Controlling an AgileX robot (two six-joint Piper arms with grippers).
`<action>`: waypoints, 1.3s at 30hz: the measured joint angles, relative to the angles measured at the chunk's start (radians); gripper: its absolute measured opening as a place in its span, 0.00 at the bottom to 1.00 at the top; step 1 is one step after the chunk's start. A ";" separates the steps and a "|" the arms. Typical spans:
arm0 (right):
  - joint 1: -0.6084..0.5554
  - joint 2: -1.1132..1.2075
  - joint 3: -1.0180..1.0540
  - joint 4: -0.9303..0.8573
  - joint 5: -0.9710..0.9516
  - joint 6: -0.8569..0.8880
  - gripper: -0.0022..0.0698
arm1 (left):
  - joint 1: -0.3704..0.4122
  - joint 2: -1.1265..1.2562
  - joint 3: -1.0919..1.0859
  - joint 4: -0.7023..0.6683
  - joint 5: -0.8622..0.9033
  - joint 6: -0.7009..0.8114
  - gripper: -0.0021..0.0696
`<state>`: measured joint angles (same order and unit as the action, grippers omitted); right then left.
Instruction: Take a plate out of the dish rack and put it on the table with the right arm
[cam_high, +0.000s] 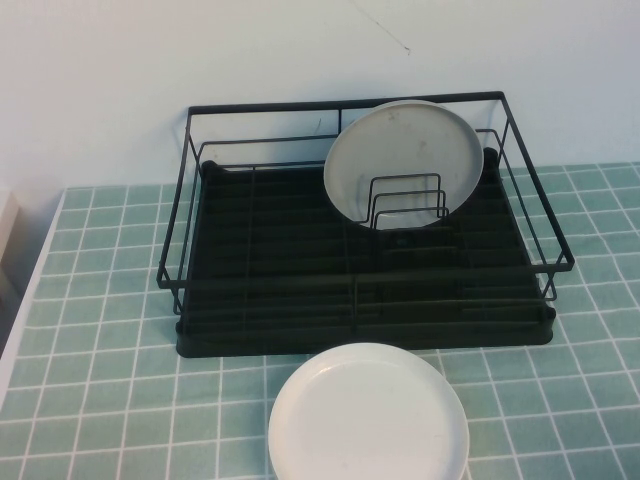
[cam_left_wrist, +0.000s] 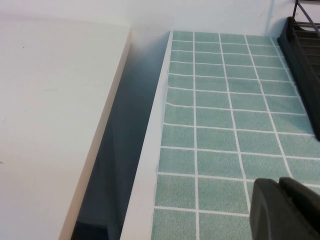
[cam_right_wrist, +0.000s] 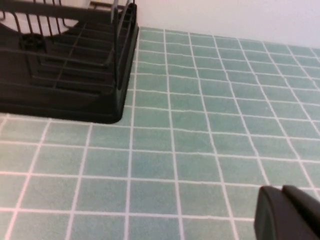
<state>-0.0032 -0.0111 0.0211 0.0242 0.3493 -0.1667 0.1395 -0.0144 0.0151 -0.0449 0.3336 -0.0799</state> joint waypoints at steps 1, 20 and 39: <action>0.000 0.000 0.000 0.021 -0.002 0.016 0.03 | 0.000 0.000 0.000 0.000 0.000 0.000 0.02; 0.000 0.000 0.007 0.783 -0.103 0.087 0.03 | 0.000 0.000 0.000 0.000 0.000 0.000 0.02; 0.000 0.660 -0.560 0.724 0.133 -0.745 0.03 | 0.000 0.000 0.000 -0.016 -0.002 0.000 0.02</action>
<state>-0.0032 0.6487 -0.5394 0.7485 0.4826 -0.9116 0.1395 -0.0144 0.0151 -0.0607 0.3318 -0.0799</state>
